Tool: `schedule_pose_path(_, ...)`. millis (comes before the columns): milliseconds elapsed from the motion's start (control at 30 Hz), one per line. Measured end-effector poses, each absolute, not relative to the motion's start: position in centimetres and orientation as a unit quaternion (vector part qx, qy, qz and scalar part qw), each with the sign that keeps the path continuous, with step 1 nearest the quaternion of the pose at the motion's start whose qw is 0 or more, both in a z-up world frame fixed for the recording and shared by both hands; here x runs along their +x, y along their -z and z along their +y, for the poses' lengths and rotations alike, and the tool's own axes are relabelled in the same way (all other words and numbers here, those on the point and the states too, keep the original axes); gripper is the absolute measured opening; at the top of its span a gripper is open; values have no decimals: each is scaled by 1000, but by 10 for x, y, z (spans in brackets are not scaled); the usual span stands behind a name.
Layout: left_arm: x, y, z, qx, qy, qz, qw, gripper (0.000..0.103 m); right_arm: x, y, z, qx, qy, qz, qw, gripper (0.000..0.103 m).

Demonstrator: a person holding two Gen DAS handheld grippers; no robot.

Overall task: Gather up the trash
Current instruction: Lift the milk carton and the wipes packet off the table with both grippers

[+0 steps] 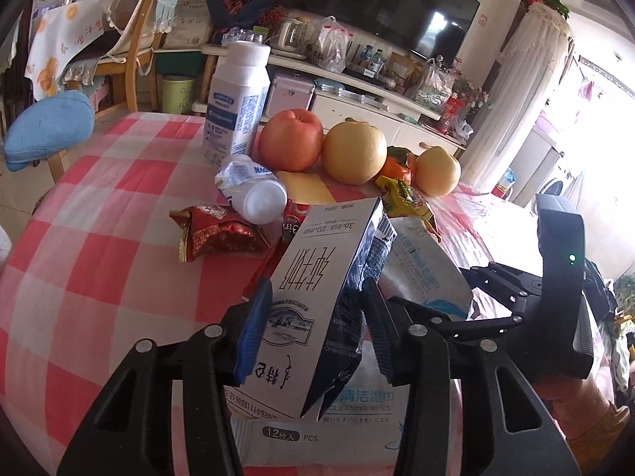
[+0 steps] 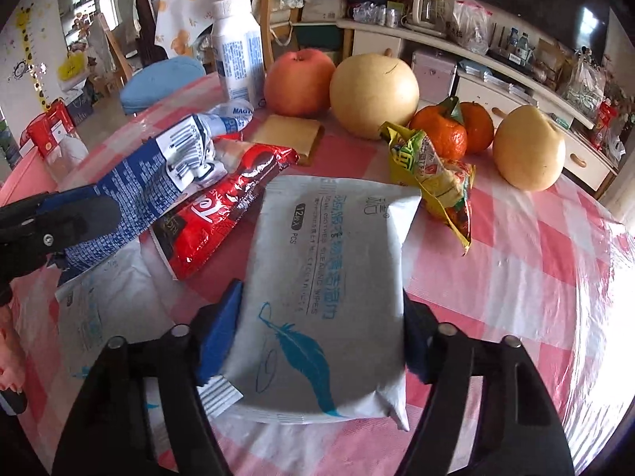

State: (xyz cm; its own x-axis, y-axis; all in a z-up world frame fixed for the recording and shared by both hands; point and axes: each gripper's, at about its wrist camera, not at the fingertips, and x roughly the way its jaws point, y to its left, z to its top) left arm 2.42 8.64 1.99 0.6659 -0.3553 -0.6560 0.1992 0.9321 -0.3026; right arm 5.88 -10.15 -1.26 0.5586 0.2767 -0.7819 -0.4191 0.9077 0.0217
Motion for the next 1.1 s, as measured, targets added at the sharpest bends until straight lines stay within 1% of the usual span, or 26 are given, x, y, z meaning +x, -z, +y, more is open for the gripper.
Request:
schedule_pose_path(133, 25, -20, 87, -101, 160, 383, 904, 49, 54, 11, -102, -77, -191, 418, 885, 63)
schedule_pose_path(167, 26, -20, 87, -97, 162, 386, 903, 53, 52, 10, -103, -76, -189, 416, 886, 61)
schedule_pose_path(200, 27, -18, 86, -90, 159, 391, 902, 61, 51, 9, -103, -75, -187, 415, 887, 61)
schedule_pose_path(267, 30, -15, 84, -80, 159, 403, 898, 69, 49, 9, -105, -73, -184, 413, 889, 60)
schedule_pose_path(300, 32, -13, 84, -76, 158, 407, 896, 72, 48, 8, -106, -71, -181, 412, 890, 59)
schedule_pose_path(367, 37, -8, 83, -72, 156, 417, 892, 76, 46, 7, -108, -68, -176, 411, 892, 59)
schedule_pose_path(533, 47, 2, 83, -86, 168, 430, 883, 75, 40, 6, -116, -60, -158, 407, 898, 57)
schedule_pose_path(600, 48, 2, 82, -87, 175, 424, 884, 66, 38, 6, -121, -52, -153, 407, 899, 57)
schedule_pose_path(700, 44, -1, 82, -93, 181, 420, 884, 63, 35, 4, -130, -24, -156, 414, 897, 57)
schedule_pose_path(1100, 24, -22, 102, -123, 177, 394, 894, 61, -4, -23, -156, 84, -167, 395, 899, 57)
